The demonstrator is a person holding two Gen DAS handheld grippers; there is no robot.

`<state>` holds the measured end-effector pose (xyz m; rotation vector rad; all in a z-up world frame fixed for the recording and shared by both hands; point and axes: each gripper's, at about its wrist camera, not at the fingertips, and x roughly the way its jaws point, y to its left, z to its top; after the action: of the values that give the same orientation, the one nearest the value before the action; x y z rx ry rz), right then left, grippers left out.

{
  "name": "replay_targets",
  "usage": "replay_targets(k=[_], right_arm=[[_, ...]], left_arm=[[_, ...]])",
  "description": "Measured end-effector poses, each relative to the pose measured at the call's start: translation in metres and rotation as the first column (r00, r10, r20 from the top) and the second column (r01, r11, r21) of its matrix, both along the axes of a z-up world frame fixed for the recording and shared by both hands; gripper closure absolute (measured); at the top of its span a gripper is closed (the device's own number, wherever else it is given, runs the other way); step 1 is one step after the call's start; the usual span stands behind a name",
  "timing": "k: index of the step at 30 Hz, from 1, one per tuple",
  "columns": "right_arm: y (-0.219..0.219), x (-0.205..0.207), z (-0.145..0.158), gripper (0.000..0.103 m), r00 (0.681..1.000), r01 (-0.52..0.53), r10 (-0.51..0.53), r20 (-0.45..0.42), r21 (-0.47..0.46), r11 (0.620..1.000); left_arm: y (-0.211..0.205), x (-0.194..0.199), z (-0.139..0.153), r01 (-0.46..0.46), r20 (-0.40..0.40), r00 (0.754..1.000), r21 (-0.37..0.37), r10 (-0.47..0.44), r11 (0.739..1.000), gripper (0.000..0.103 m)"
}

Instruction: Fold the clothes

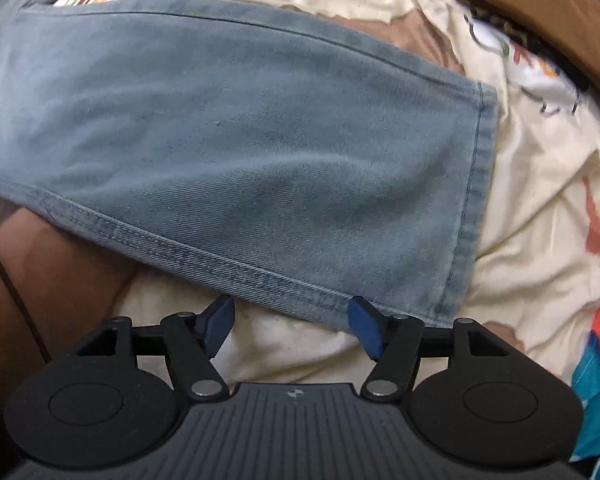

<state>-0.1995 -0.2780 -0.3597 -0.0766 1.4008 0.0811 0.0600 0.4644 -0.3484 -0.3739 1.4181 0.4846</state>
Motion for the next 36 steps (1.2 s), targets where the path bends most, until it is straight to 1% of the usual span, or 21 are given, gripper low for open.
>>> replay_targets(k=[2,5,6,8,11,14,16,18,22,26,28,29,31,33,34,35,36], right_arm=[[0.004,-0.002,0.000,0.031,1.000,-0.018,0.018,0.014,-0.012,1.000],[0.010,-0.005,-0.005,0.022,0.999,-0.033,0.034,0.035,-0.035,0.999],[0.013,-0.005,-0.008,0.022,0.998,-0.042,0.045,0.048,-0.057,0.997],[0.021,-0.003,-0.013,0.022,0.994,-0.069,0.081,0.078,-0.138,0.988],[0.022,-0.002,-0.010,0.022,0.989,-0.088,0.106,0.107,-0.161,0.983],[0.016,-0.003,0.004,0.022,0.985,-0.059,0.081,0.152,-0.145,0.988],[0.009,0.000,0.012,0.022,0.984,-0.009,0.031,0.175,-0.129,0.992],[0.003,0.005,0.015,0.022,0.983,0.025,-0.008,0.184,-0.089,0.996],[0.006,0.017,0.008,0.023,0.986,-0.002,0.011,0.169,-0.056,0.998],[0.019,0.023,0.000,0.023,0.986,-0.067,0.073,0.150,-0.040,0.997],[0.025,0.024,-0.001,0.025,0.984,-0.093,0.098,0.150,-0.035,0.995],[0.027,0.025,-0.001,0.028,0.983,-0.104,0.107,0.149,-0.031,0.994],[0.028,0.026,-0.003,0.040,0.982,-0.118,0.120,0.142,-0.025,0.993],[0.027,0.026,-0.003,0.068,0.983,-0.124,0.126,0.135,-0.024,0.992],[0.025,0.026,-0.002,0.076,0.983,-0.126,0.128,0.134,-0.023,0.992],[0.024,0.025,-0.001,0.088,0.982,-0.129,0.131,0.136,-0.021,0.991],[0.023,0.024,0.000,0.090,0.981,-0.138,0.140,0.135,-0.020,0.990]], left_arm=[[-0.002,0.000,0.001,0.007,-0.001,1.000,0.001,-0.007,1.000,0.072],[-0.004,-0.001,0.002,0.018,-0.007,1.000,0.004,-0.018,1.000,0.071],[-0.004,-0.001,0.001,0.021,-0.011,1.000,0.006,-0.021,1.000,0.071],[-0.005,-0.003,0.000,0.024,-0.017,1.000,0.010,-0.024,1.000,0.071],[-0.007,-0.007,0.000,0.029,-0.018,0.999,0.013,-0.029,1.000,0.070],[-0.010,-0.008,-0.001,0.030,-0.013,0.999,0.014,-0.030,0.999,0.070],[-0.010,-0.010,-0.002,0.023,-0.010,1.000,0.011,-0.023,1.000,0.070],[-0.011,-0.011,-0.003,0.021,-0.010,1.000,0.014,-0.021,1.000,0.070],[-0.013,-0.013,-0.004,0.019,-0.009,1.000,0.018,-0.019,1.000,0.070],[-0.013,-0.014,-0.005,0.023,-0.007,1.000,0.017,-0.023,1.000,0.070],[-0.012,-0.017,-0.006,0.016,-0.004,1.000,0.015,-0.016,1.000,0.070],[-0.012,-0.018,-0.007,0.011,-0.001,1.000,0.013,-0.011,1.000,0.070],[-0.011,-0.021,-0.008,0.006,0.005,1.000,0.012,-0.006,1.000,0.070],[-0.011,-0.022,-0.008,0.001,0.013,1.000,0.011,-0.002,1.000,0.070],[-0.010,-0.023,-0.008,-0.003,0.018,1.000,0.010,0.002,1.000,0.070],[-0.009,-0.024,-0.008,-0.009,0.025,1.000,0.009,0.009,1.000,0.069],[-0.007,-0.025,-0.008,-0.019,0.033,0.999,0.007,0.019,1.000,0.068]])
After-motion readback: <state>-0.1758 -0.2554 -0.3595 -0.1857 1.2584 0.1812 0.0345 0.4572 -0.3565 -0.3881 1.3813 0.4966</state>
